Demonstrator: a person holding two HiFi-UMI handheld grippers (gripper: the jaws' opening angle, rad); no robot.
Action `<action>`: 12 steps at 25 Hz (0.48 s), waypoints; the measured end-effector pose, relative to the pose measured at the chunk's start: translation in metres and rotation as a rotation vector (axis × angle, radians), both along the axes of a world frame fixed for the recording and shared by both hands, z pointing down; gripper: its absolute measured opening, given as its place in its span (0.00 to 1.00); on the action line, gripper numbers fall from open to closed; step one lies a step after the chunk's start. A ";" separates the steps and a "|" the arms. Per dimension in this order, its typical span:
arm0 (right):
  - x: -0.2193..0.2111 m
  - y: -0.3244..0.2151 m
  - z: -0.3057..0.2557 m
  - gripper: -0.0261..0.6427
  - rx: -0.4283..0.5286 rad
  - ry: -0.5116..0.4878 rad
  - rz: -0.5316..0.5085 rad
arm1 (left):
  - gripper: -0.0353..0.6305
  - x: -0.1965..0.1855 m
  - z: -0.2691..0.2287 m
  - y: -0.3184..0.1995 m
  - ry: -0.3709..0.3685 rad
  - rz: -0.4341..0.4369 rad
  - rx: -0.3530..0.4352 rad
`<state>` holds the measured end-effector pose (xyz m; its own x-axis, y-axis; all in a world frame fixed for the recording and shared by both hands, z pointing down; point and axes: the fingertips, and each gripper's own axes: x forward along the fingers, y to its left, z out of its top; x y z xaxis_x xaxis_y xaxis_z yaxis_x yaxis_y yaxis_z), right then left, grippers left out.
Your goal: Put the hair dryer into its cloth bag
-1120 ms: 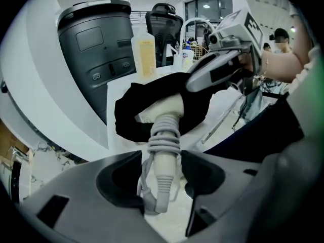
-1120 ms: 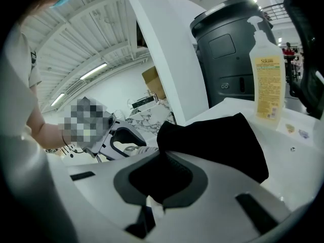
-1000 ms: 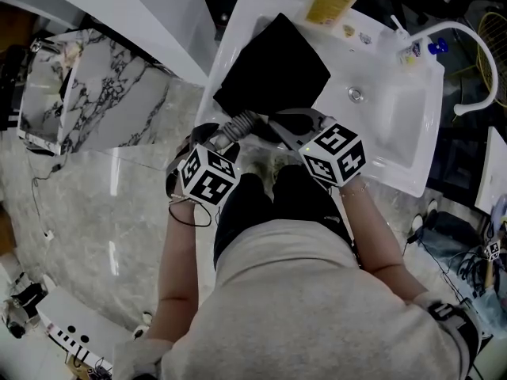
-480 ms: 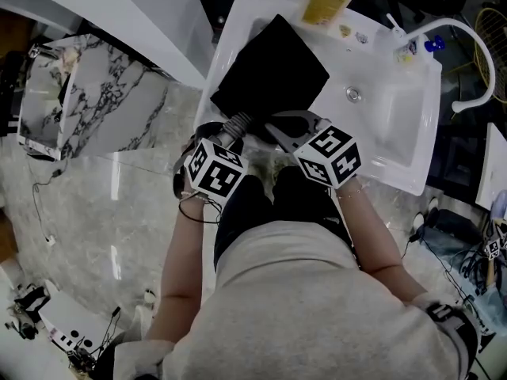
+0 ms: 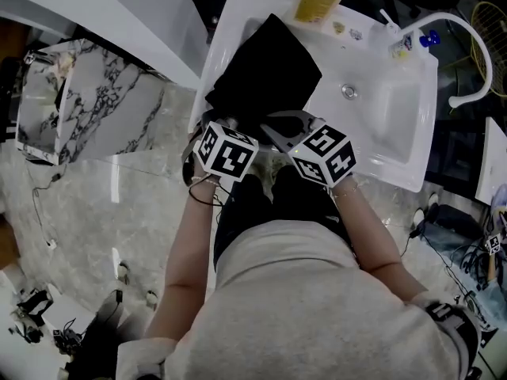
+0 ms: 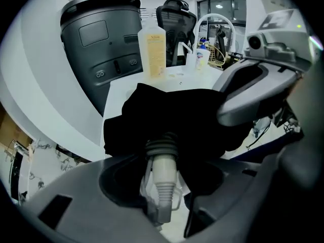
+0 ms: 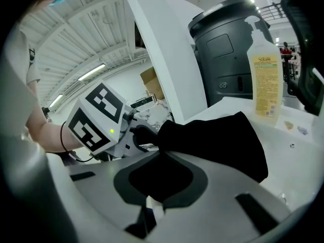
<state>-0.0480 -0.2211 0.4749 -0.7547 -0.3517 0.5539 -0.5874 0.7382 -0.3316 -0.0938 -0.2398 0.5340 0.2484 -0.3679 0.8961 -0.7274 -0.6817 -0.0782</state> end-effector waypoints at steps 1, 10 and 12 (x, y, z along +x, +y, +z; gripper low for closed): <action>0.000 0.000 0.000 0.06 0.001 0.000 -0.001 | 0.37 0.001 0.001 -0.002 -0.005 0.001 -0.001; 0.002 -0.002 0.000 0.06 -0.003 -0.005 -0.007 | 0.37 0.006 -0.003 0.002 -0.008 0.076 0.011; 0.002 -0.002 0.000 0.06 -0.003 -0.005 -0.010 | 0.38 0.003 -0.006 0.008 0.022 0.080 0.007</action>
<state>-0.0462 -0.2236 0.4750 -0.7607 -0.3424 0.5515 -0.5785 0.7431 -0.3365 -0.0903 -0.2322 0.5277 0.2973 -0.3525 0.8873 -0.6722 -0.7373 -0.0676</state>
